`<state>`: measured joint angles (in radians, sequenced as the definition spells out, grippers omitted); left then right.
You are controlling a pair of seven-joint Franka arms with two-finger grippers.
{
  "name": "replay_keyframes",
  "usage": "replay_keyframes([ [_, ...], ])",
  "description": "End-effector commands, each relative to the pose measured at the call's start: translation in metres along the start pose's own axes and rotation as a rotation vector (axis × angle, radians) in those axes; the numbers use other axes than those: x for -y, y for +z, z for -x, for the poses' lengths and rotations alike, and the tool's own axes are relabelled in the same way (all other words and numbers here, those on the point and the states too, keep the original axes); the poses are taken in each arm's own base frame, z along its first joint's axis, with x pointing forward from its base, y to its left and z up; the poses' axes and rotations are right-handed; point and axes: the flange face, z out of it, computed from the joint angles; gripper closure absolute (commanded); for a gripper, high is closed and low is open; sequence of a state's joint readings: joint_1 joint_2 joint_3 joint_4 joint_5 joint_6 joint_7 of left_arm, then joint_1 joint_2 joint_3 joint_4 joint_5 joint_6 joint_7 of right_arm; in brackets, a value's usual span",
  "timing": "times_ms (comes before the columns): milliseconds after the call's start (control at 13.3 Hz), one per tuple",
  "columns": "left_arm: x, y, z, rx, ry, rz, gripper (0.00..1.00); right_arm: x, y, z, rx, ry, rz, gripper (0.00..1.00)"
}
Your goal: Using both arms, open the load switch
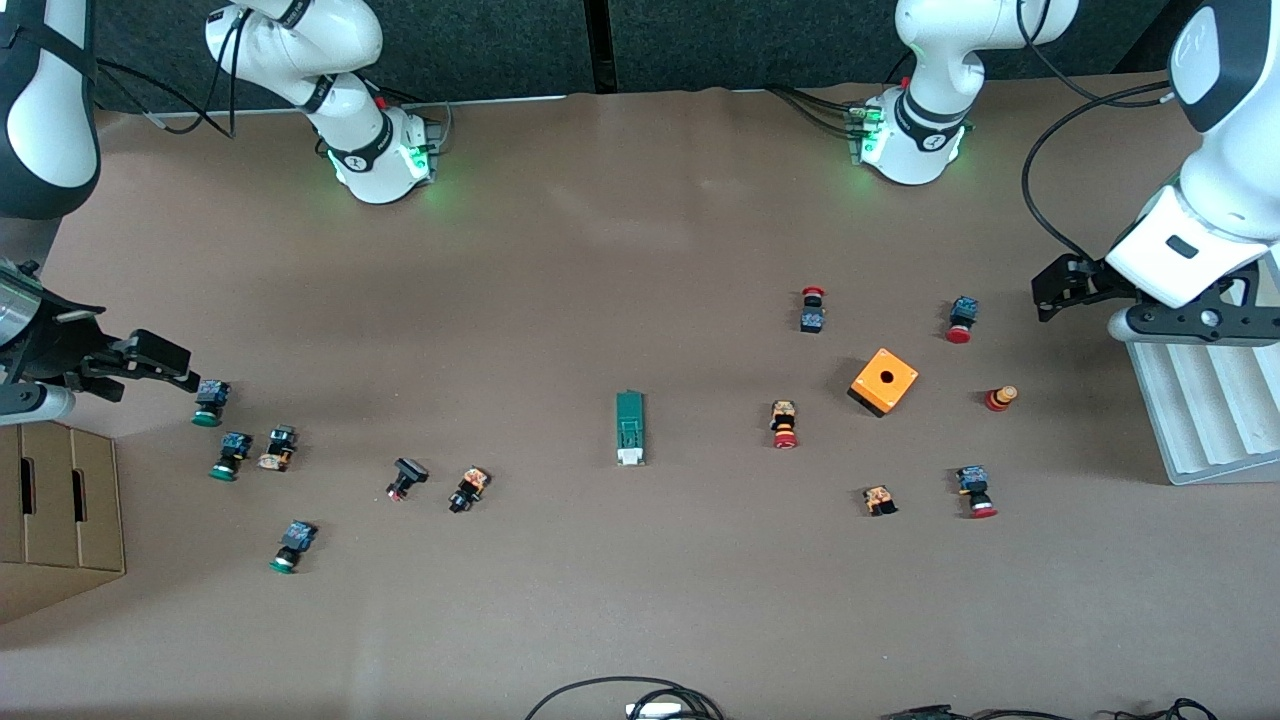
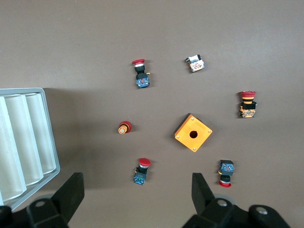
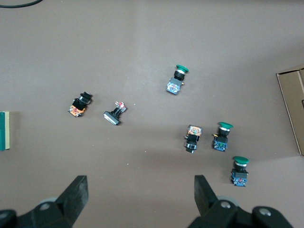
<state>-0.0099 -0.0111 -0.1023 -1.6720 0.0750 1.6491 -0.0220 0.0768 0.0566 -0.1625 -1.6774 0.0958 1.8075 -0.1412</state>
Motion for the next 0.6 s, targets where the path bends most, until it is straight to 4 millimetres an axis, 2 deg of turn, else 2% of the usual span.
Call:
replay_keyframes([
  [0, -0.0005, -0.0064, 0.0037, 0.012, -0.008, -0.013, 0.00, 0.0018, -0.0085, 0.0008, -0.010, -0.003, 0.006, 0.00],
  [526, -0.0028, -0.0051, 0.0033, 0.018, -0.019, -0.007, 0.00, 0.0010, -0.0096, 0.0033, 0.004, -0.005, 0.007, 0.00],
])
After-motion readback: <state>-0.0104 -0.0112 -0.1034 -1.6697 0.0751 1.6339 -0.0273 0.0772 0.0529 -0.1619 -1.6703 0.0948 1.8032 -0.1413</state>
